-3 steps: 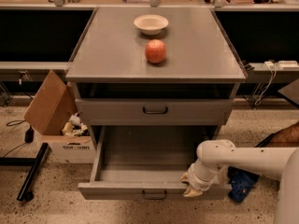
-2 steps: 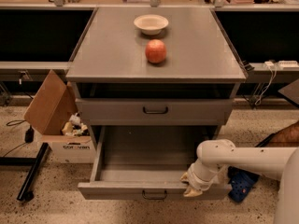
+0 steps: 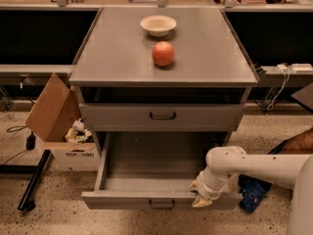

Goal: Open middle drawer

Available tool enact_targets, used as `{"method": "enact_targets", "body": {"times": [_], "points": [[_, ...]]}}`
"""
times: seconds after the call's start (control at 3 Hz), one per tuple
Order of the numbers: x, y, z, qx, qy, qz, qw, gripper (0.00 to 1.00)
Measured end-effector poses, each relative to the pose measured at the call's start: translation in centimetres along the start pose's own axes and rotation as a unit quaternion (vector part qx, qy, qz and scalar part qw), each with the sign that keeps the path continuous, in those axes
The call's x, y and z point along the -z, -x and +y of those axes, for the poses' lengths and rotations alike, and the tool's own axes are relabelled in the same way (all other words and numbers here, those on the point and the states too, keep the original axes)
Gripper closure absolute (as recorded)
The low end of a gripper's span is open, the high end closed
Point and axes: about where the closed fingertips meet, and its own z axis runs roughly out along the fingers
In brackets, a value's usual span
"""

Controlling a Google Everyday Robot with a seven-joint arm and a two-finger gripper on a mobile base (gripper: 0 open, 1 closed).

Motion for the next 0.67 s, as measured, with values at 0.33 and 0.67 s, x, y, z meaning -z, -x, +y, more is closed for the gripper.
{"method": "enact_targets", "body": {"times": [0.33,0.67], "points": [[0.0,0.0,0.0,0.000,0.000,0.000,1.0000,0.14],[1.8,-0.2,0.1,0.011,-0.009,-0.015,0.9998,0.00]]}}
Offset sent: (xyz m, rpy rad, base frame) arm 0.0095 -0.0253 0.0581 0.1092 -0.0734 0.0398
